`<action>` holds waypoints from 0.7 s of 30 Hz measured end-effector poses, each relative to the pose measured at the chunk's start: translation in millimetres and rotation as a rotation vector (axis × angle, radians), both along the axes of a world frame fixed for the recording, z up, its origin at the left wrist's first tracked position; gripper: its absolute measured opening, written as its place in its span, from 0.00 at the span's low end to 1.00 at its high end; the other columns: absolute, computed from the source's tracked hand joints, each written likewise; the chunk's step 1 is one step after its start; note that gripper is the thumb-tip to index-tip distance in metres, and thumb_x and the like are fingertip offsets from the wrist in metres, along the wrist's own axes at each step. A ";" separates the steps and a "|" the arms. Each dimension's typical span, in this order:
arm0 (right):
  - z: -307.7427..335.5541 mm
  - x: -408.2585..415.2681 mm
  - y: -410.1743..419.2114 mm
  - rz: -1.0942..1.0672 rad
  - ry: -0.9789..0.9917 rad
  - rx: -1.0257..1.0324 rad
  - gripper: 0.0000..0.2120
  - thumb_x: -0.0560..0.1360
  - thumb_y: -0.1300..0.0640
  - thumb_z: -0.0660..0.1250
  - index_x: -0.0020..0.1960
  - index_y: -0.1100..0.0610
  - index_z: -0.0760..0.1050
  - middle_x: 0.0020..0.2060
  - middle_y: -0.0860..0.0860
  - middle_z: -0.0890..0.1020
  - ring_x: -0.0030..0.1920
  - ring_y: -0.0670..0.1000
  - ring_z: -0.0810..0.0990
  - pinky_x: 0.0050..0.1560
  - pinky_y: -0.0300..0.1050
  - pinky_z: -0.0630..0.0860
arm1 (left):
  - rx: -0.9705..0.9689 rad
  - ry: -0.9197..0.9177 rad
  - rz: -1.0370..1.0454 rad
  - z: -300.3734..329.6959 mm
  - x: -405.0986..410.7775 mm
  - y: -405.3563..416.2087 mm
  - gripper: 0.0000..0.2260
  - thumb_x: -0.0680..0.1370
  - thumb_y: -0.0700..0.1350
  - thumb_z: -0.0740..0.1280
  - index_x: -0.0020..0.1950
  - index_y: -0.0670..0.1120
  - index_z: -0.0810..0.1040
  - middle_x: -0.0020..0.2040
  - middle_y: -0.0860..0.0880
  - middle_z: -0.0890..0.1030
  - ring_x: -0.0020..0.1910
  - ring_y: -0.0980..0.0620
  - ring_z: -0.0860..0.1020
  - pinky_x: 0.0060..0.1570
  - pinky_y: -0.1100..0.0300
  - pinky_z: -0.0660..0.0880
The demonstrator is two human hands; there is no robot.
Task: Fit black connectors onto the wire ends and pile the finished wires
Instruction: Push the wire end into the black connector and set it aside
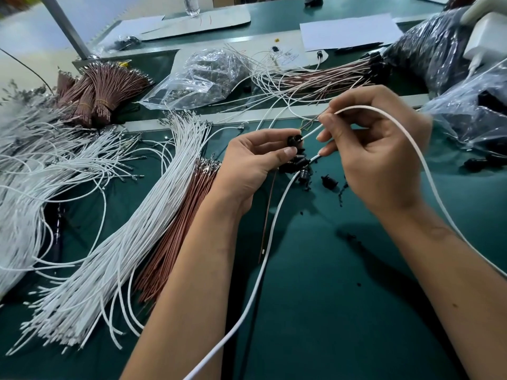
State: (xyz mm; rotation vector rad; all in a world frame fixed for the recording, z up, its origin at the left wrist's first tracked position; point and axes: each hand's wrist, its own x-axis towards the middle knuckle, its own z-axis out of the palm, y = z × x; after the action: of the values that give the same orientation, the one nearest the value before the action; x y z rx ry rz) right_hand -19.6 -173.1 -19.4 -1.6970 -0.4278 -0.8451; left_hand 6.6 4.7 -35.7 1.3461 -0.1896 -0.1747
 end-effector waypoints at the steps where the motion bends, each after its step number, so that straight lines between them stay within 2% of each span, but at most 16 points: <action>1: 0.0 0.2 -0.4 0.000 0.005 0.002 0.05 0.80 0.62 0.72 0.52 0.64 0.79 0.39 0.56 0.83 0.36 0.54 0.86 0.33 0.48 0.83 | 0.005 0.000 0.001 -0.2 -0.2 -0.2 0.12 0.75 0.30 0.72 0.54 0.42 0.85 0.48 0.42 0.87 0.46 0.51 0.85 0.46 0.63 0.79; 6: -0.3 2.6 -3.2 0.027 0.062 0.006 0.05 0.79 0.61 0.73 0.52 0.60 0.79 0.39 0.55 0.83 0.35 0.55 0.85 0.32 0.47 0.82 | 0.017 -0.008 0.007 0.2 -0.3 -1.1 0.12 0.74 0.30 0.73 0.54 0.41 0.85 0.49 0.40 0.87 0.48 0.48 0.85 0.53 0.58 0.80; 9: -1.8 3.4 -2.4 0.061 0.162 0.014 0.05 0.78 0.60 0.75 0.51 0.58 0.79 0.38 0.54 0.84 0.34 0.55 0.86 0.30 0.46 0.81 | 0.023 -0.001 0.005 1.6 -1.6 -1.6 0.11 0.73 0.31 0.74 0.54 0.41 0.85 0.49 0.38 0.86 0.48 0.46 0.85 0.53 0.56 0.80; 13: -5.3 5.7 -1.3 0.074 0.309 0.062 0.06 0.75 0.60 0.77 0.48 0.59 0.81 0.34 0.52 0.85 0.31 0.52 0.85 0.26 0.42 0.77 | 0.047 0.010 0.005 4.3 -6.1 -2.7 0.09 0.72 0.33 0.76 0.50 0.42 0.86 0.47 0.38 0.86 0.45 0.44 0.85 0.52 0.53 0.82; 16: -4.7 7.4 -3.6 0.090 0.412 0.140 0.06 0.72 0.58 0.80 0.43 0.58 0.84 0.31 0.50 0.84 0.27 0.46 0.79 0.26 0.38 0.72 | 0.096 0.006 0.011 7.4 -8.3 -3.6 0.10 0.72 0.34 0.77 0.52 0.40 0.86 0.47 0.38 0.86 0.45 0.43 0.85 0.54 0.48 0.82; 18: -3.6 7.7 -6.9 0.159 0.527 0.220 0.05 0.70 0.56 0.81 0.40 0.55 0.85 0.32 0.51 0.83 0.28 0.46 0.75 0.26 0.38 0.69 | 0.119 0.012 0.005 9.1 -9.7 -4.6 0.10 0.72 0.35 0.77 0.52 0.40 0.85 0.46 0.38 0.86 0.44 0.44 0.85 0.52 0.49 0.82; 21: -2.7 7.4 -9.8 0.283 0.689 0.276 0.07 0.66 0.53 0.82 0.38 0.53 0.86 0.34 0.52 0.84 0.35 0.48 0.77 0.28 0.38 0.68 | 0.135 0.023 -0.043 10.8 -11.9 -5.7 0.08 0.73 0.35 0.76 0.51 0.39 0.85 0.47 0.38 0.86 0.45 0.45 0.84 0.51 0.53 0.82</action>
State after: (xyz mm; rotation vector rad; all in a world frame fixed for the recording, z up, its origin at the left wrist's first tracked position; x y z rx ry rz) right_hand -12.2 -182.9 -22.2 -1.5091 -0.0656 -0.0790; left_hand -5.3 -1.0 -24.9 1.4738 -0.1901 -0.2425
